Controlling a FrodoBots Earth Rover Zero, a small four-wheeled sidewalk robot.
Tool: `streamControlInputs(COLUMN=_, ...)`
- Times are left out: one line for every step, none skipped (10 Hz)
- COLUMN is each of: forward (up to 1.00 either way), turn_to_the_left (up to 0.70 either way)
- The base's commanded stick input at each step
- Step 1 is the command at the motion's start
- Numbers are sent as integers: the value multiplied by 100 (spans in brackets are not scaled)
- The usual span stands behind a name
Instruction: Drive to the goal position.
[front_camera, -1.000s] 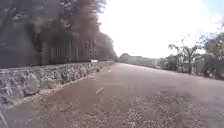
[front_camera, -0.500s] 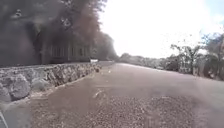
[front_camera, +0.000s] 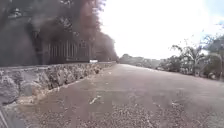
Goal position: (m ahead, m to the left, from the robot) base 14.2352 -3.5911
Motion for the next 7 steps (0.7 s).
streamControlInputs(forward=50, turn_to_the_left=0)
streamControlInputs(forward=50, turn_to_the_left=0)
streamControlInputs(forward=50, turn_to_the_left=0)
streamControlInputs(forward=50, turn_to_the_left=0)
streamControlInputs(forward=50, turn_to_the_left=0)
streamControlInputs(forward=50, turn_to_the_left=0)
streamControlInputs(forward=50, turn_to_the_left=0)
